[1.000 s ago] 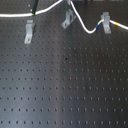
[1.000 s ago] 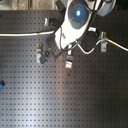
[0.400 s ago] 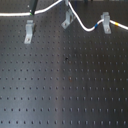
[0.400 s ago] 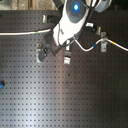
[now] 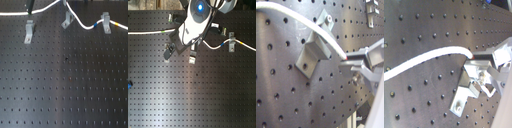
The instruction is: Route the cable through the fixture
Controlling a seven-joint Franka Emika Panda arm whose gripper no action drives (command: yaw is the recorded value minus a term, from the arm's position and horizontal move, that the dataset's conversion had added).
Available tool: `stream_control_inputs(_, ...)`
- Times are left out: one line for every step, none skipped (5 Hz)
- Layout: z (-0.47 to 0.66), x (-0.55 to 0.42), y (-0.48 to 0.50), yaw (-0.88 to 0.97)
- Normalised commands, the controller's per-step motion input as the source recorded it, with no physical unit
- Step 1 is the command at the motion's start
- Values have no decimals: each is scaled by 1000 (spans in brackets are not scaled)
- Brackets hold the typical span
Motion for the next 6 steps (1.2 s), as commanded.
stream_control_inputs(222, -18, 39, 0)
stream_control_inputs(259, 6, 6, 0)
stream_control_inputs(247, 93, 69, 94)
stream_control_inputs(356, 127, 87, 120)
stream_control_inputs(380, 109, 71, 143)
stream_control_inputs(422, 93, 57, 114)
